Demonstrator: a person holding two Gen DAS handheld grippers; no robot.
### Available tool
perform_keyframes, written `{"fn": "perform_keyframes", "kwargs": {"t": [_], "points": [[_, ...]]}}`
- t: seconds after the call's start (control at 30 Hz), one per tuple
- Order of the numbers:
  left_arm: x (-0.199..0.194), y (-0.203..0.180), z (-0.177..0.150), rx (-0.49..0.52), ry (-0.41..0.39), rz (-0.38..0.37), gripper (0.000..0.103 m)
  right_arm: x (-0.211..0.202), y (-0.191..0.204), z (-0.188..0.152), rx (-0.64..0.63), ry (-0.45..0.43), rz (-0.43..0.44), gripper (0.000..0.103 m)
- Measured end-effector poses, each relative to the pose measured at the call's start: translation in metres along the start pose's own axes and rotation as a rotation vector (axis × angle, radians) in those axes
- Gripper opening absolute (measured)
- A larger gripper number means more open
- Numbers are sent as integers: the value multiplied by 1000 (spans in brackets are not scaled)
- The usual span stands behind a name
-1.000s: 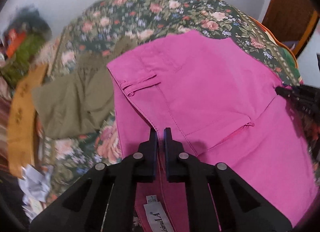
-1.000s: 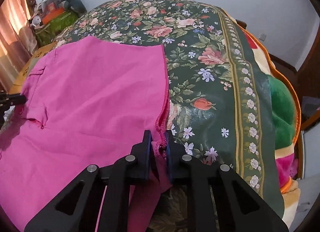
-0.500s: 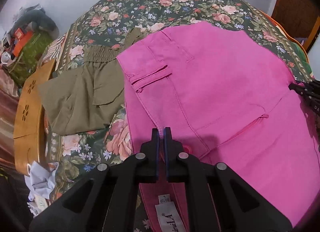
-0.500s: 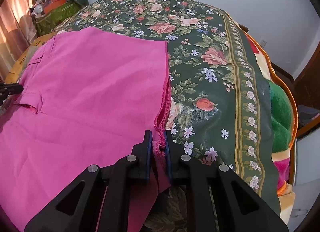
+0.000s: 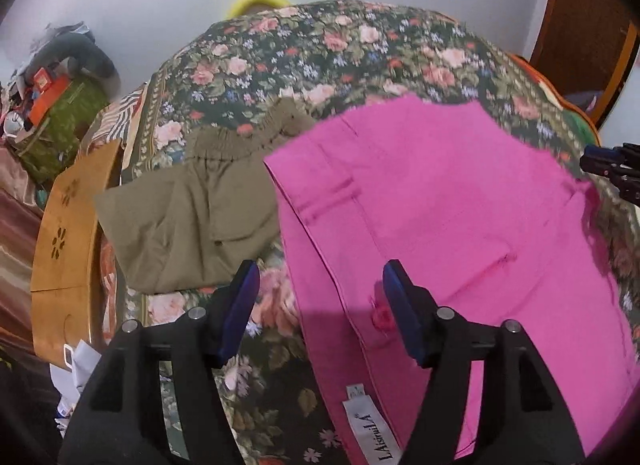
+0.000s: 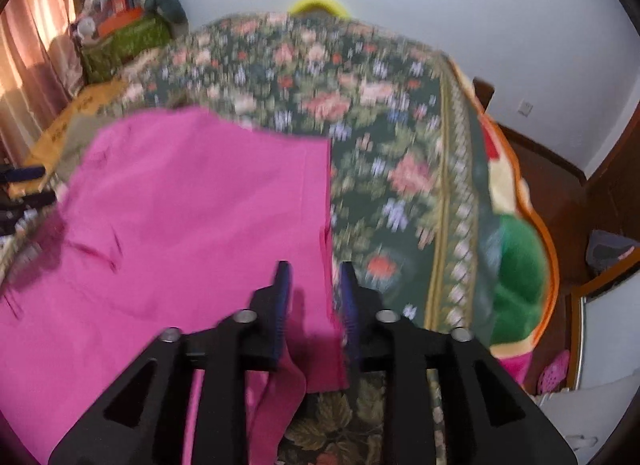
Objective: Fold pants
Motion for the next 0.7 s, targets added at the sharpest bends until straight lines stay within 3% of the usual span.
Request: {"fn": "perform_keyframes", "kwargs": {"t": [0.07, 0.2, 0.37, 0.7], "points": [[-2, 7, 9, -24, -7, -1, 67, -15, -1, 14, 20, -64, 6, 58], [-5, 28, 28, -98, -38, 4, 77, -24, 2, 37, 47, -137, 29, 71], [9, 48, 48, -139, -29, 21, 79, -5, 6, 57, 76, -139, 59, 71], [60, 54, 60, -194, 24, -16, 79, 76, 6, 69, 65, -5, 51, 71]]}}
Point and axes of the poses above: each gripper's, at about its wrist camera, not at the fingertips, and x roughly the way its jaws point, y to its left, z to its top, the point moved 4 cm from there along x, roughly the way its jaws point, and after that the axes turned 3 degrees about z, right-handed, at the moved point
